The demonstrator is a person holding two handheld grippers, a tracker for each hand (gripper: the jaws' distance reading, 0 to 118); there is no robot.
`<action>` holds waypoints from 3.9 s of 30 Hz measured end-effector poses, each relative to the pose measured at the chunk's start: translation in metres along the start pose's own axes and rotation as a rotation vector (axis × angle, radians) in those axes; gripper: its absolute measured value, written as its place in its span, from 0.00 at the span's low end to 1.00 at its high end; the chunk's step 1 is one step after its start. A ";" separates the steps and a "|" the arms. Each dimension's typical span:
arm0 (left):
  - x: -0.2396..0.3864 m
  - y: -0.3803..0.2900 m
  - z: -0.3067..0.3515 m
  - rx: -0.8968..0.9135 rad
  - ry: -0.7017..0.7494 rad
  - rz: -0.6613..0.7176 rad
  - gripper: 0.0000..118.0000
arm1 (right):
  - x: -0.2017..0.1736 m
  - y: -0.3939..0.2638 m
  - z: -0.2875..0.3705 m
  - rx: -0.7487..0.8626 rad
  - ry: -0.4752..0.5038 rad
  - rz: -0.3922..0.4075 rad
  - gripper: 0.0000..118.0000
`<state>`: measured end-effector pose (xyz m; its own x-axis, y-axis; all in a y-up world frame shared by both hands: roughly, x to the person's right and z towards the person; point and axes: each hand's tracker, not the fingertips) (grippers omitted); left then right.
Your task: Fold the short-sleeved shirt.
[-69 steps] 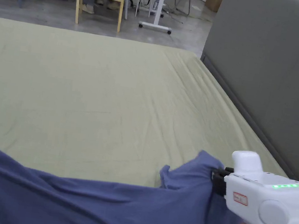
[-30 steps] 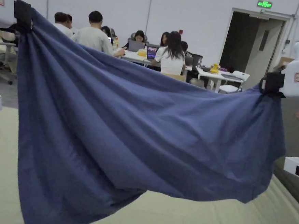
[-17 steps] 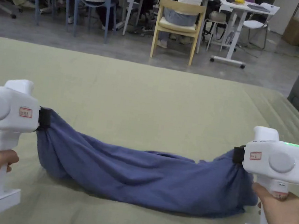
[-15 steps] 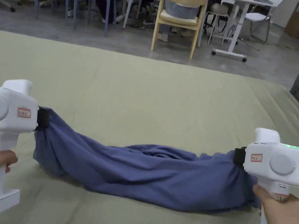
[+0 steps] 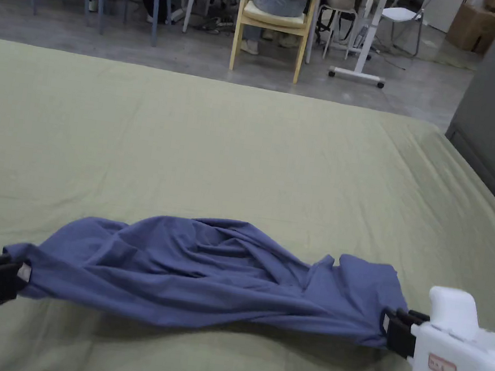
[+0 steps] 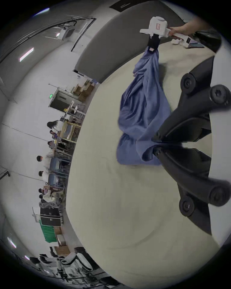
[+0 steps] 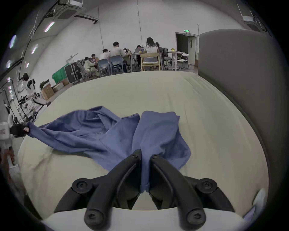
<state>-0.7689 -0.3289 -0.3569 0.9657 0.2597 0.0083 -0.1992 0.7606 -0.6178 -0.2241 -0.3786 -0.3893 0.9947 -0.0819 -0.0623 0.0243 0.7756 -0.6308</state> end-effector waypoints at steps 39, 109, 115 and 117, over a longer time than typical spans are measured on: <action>0.063 -0.103 0.234 0.012 0.029 -0.184 0.00 | -0.045 -0.154 0.269 -0.095 -0.006 -0.104 0.02; 0.094 0.170 0.273 0.512 -0.274 -0.218 0.03 | -0.047 0.017 0.399 0.602 0.012 -0.045 0.06; 0.117 0.238 0.314 0.543 -0.184 -0.265 0.03 | -0.031 0.112 0.381 0.647 0.141 -0.058 0.06; 0.117 0.271 0.299 0.511 -0.135 -0.239 0.03 | -0.023 0.154 0.362 0.647 0.166 -0.060 0.06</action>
<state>-0.7598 0.0858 -0.2880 0.9705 0.0934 0.2222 -0.0657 0.9895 -0.1291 -0.2068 -0.0304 -0.2054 0.9623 -0.1918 -0.1928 0.1857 0.9814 -0.0496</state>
